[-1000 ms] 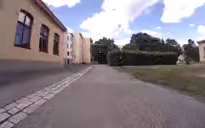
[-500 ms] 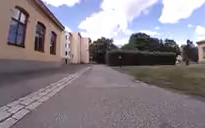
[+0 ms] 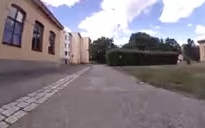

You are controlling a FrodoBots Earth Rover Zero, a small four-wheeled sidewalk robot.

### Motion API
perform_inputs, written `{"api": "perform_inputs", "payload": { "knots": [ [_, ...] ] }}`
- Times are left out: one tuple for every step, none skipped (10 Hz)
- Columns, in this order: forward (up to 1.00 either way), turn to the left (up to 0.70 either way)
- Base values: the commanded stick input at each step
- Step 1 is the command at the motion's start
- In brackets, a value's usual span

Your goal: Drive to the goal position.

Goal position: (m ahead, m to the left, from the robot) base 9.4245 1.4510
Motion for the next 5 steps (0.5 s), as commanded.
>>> {"api": "perform_inputs", "payload": {
  "knots": [
    [0.85,0.01],
    [0.85,0.01],
    [0.85,0.01],
    [0.85,0.01],
    [0.85,0.01]
  ]
}}
